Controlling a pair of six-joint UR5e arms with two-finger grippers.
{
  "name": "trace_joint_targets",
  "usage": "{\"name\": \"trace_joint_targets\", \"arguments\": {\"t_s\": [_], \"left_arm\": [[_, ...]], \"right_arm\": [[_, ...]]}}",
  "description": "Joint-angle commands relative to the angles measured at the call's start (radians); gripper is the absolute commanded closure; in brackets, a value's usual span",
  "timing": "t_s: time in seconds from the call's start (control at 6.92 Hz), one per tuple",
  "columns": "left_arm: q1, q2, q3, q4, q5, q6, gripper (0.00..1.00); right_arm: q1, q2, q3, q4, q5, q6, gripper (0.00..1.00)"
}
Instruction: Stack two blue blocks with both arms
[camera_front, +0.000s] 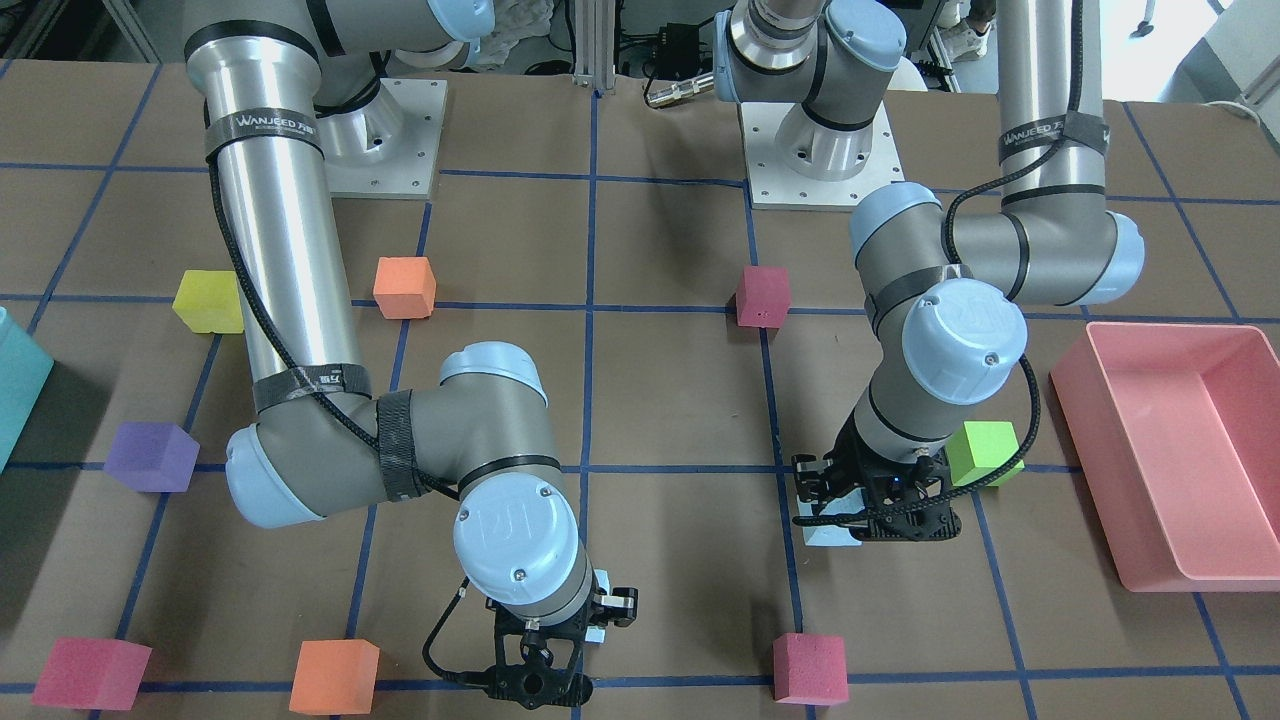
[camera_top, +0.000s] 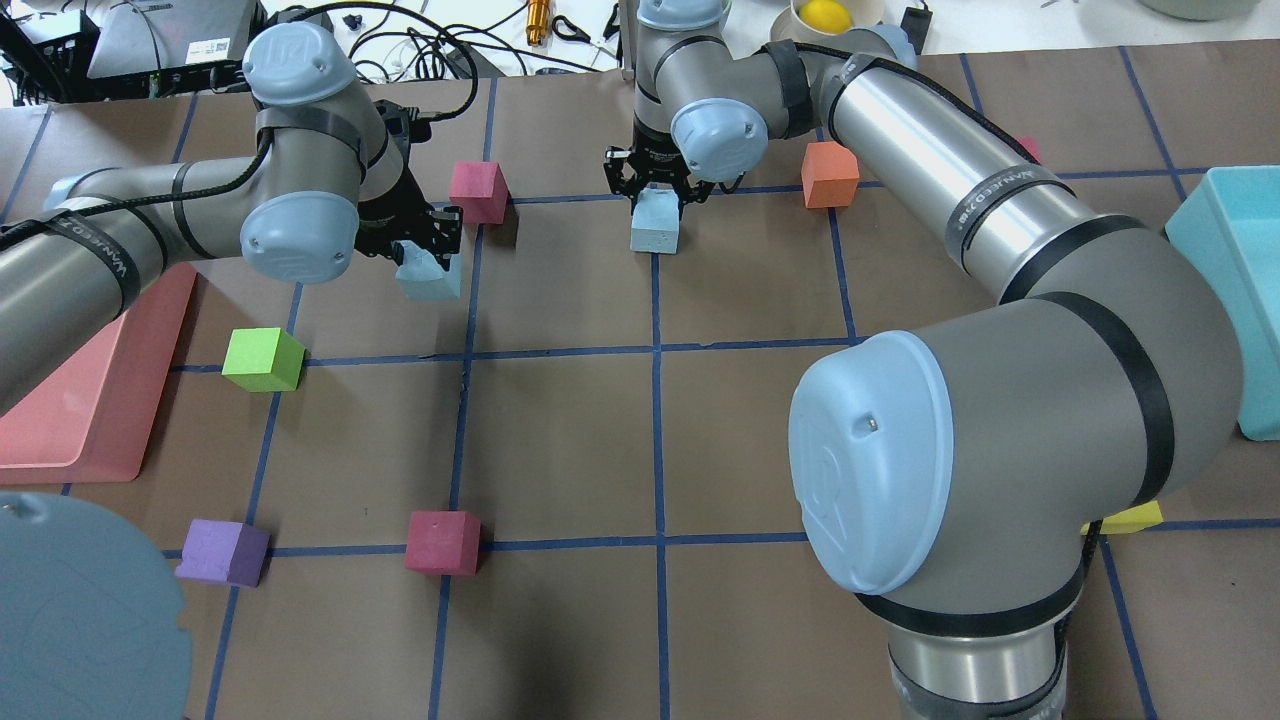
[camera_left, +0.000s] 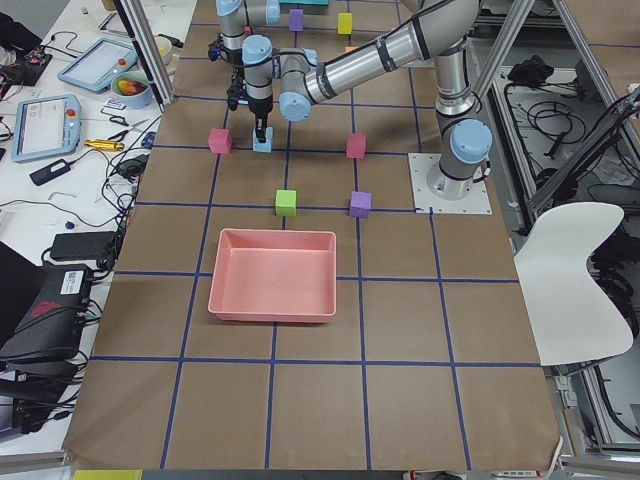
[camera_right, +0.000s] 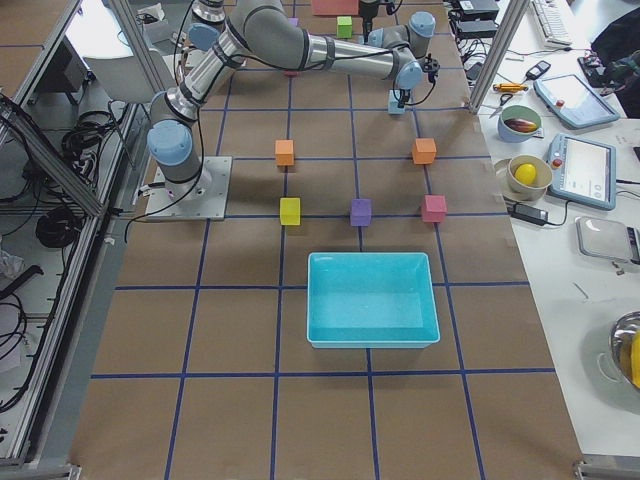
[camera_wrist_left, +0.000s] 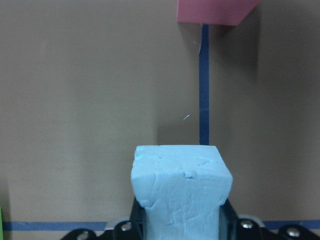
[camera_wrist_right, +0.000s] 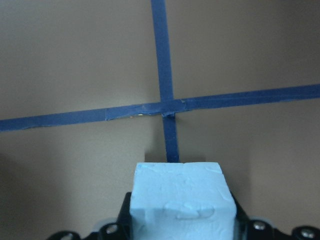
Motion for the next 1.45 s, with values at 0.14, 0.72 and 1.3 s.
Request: {"name": "trace_joint_targets", "arguments": {"t_s": [0.14, 0.72, 1.3], "left_arm": [[-0.011, -0.009, 0.096, -0.077, -0.014, -0.032, 0.84], [-0.051, -0.021, 0.203, -0.177, -0.044, -0.084, 0.84], [-0.100, -0.053, 0.233, -0.168, -0.076, -0.182, 0.84]], "right_arm": [[0.001, 0.019, 0.000, -0.052, 0.001, -0.002, 0.88], [-0.001, 0.003, 0.005, -0.057, -0.002, 0.012, 0.00], [-0.095, -0.173, 0.020, 0.174, -0.003, -0.012, 0.00]]}}
